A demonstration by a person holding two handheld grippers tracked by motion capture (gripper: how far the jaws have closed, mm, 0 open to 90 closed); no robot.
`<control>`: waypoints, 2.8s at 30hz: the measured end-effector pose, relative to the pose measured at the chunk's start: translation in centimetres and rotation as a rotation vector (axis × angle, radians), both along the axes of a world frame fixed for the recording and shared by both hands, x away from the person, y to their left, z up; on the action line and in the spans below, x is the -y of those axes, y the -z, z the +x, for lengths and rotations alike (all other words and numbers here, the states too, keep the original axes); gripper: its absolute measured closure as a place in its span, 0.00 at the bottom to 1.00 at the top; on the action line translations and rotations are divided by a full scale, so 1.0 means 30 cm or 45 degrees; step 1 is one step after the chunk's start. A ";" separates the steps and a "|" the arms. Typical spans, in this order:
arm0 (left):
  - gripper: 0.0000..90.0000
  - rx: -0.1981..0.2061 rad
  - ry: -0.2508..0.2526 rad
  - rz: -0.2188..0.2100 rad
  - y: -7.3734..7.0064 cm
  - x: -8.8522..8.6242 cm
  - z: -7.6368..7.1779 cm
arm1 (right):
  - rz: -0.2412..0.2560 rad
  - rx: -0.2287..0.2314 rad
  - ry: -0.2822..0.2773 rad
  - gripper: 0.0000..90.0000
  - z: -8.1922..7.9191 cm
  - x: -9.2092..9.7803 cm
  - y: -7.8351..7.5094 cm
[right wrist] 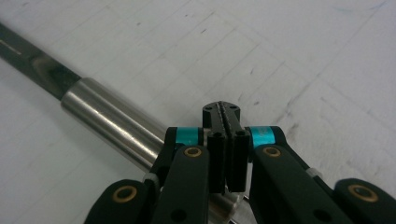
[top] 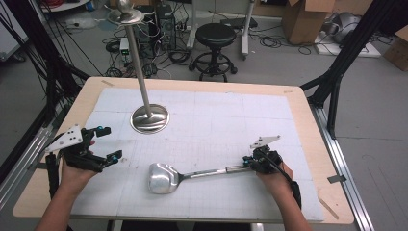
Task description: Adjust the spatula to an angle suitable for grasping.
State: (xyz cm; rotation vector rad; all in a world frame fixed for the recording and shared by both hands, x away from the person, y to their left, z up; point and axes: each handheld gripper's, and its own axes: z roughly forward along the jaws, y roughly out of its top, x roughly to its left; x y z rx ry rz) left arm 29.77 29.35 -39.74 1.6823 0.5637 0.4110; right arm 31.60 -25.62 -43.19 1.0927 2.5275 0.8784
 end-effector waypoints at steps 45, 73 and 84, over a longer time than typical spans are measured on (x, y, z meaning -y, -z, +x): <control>0.02 0.009 -0.001 0.001 -0.009 -0.003 -0.002 | -0.232 -0.103 -0.642 0.68 -0.054 -0.181 -0.041; 0.02 0.025 -0.014 -0.027 -0.023 -0.019 0.000 | -0.201 0.039 -0.884 0.76 0.029 -0.488 -0.034; 0.02 0.033 -0.018 -0.035 -0.029 -0.024 -0.005 | -0.187 0.066 -0.940 0.76 0.068 -0.616 -0.058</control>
